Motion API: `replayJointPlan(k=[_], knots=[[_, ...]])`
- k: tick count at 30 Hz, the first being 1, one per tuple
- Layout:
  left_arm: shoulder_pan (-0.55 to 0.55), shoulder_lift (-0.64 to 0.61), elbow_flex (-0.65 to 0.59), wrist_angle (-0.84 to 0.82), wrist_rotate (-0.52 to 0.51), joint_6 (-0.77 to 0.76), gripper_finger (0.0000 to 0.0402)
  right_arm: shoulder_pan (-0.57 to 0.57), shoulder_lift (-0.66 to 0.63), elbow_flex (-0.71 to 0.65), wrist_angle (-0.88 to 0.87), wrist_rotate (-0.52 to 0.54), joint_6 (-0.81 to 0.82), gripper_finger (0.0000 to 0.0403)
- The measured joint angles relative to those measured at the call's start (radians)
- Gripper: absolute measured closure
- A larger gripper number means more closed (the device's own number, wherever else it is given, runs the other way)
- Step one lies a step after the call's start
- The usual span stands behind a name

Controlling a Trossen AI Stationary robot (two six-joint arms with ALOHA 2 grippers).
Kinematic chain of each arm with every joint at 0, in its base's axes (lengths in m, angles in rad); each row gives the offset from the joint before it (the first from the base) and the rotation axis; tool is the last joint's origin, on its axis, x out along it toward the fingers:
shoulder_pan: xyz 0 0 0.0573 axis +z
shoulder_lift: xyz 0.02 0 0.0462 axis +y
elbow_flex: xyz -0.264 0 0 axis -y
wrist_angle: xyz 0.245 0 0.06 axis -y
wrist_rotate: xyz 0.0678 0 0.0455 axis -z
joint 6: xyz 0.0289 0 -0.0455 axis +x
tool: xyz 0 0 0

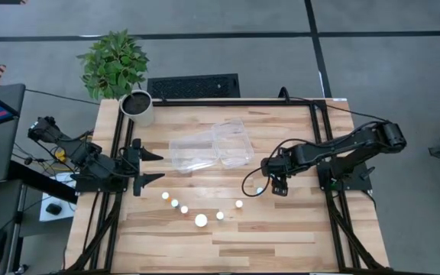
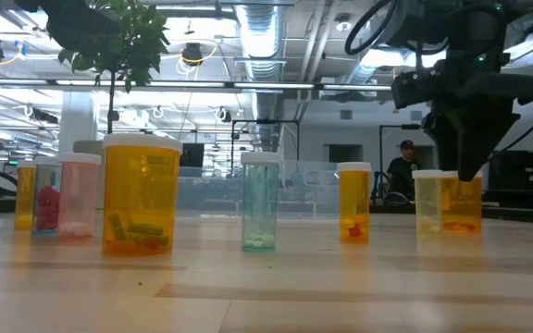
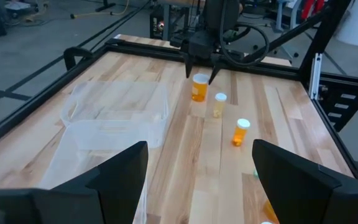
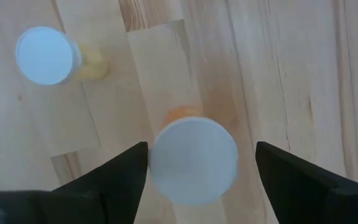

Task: Pick and place medicine bottles into bin by pill shape (circle, oval)
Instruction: Put the orange capsule bottle into the right transparent bin

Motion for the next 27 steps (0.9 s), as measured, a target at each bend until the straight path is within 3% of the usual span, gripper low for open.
replayJointPlan(k=[19, 27], knots=[[0.000, 0.000, 0.000, 0.000, 0.000, 0.001, 0.0119, 0.000, 0.000, 0.001, -0.002, 0.001, 0.000, 0.0203], [0.000, 0.000, 0.000, -0.002, 0.000, 0.001, 0.0119, 0.000, 0.000, 0.001, -0.001, 0.001, 0.002, 0.0198]])
